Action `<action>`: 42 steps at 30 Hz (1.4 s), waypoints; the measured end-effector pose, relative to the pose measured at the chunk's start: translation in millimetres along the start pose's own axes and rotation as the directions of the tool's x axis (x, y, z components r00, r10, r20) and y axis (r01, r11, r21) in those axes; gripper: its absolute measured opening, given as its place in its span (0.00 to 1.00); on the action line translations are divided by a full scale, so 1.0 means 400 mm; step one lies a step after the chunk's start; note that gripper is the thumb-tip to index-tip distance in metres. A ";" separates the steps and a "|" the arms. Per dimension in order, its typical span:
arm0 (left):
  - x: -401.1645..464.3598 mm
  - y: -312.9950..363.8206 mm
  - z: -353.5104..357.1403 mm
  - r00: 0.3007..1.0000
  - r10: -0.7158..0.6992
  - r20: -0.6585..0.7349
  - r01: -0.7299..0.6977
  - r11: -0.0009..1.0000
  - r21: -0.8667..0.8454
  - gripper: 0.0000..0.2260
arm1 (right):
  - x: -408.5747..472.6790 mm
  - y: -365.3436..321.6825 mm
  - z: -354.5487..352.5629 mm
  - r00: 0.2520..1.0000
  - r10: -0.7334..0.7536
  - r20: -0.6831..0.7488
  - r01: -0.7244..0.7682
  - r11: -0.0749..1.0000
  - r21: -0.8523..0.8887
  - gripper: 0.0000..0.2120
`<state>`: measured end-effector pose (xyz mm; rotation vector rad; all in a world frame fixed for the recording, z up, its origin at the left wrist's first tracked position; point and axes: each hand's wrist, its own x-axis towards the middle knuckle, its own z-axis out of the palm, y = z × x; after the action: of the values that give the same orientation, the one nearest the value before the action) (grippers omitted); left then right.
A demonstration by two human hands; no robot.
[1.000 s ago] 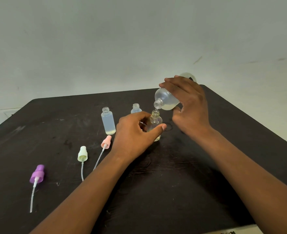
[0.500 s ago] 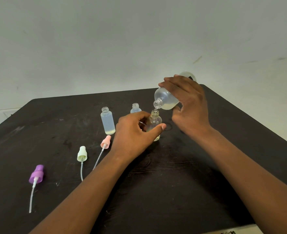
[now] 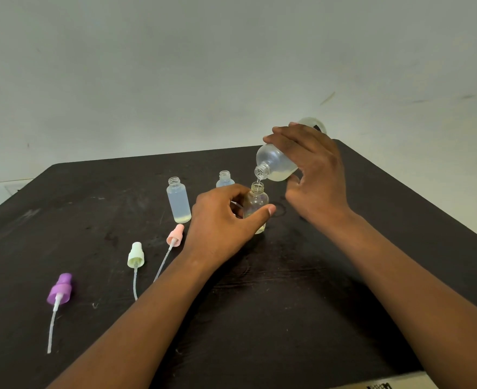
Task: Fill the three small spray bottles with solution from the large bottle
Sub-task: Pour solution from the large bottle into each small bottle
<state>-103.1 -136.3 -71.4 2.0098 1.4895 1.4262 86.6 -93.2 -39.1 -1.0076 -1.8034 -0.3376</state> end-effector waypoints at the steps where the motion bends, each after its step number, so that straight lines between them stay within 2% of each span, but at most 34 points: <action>1: 0.000 0.000 -0.001 1.000 0.000 -0.001 0.000 1.000 0.001 0.19 | 0.000 0.000 0.000 1.000 -0.002 -0.001 0.002 1.000 -0.001 0.35; 42: 0.000 0.000 0.003 1.000 -0.005 -0.001 0.005 1.000 0.014 0.18 | 0.001 0.001 -0.001 1.000 -0.018 -0.006 0.018 1.000 -0.013 0.34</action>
<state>-102.0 -136.0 -72.0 2.0125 1.5073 1.4196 87.2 -93.0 -38.4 -0.9991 -1.8073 -0.3634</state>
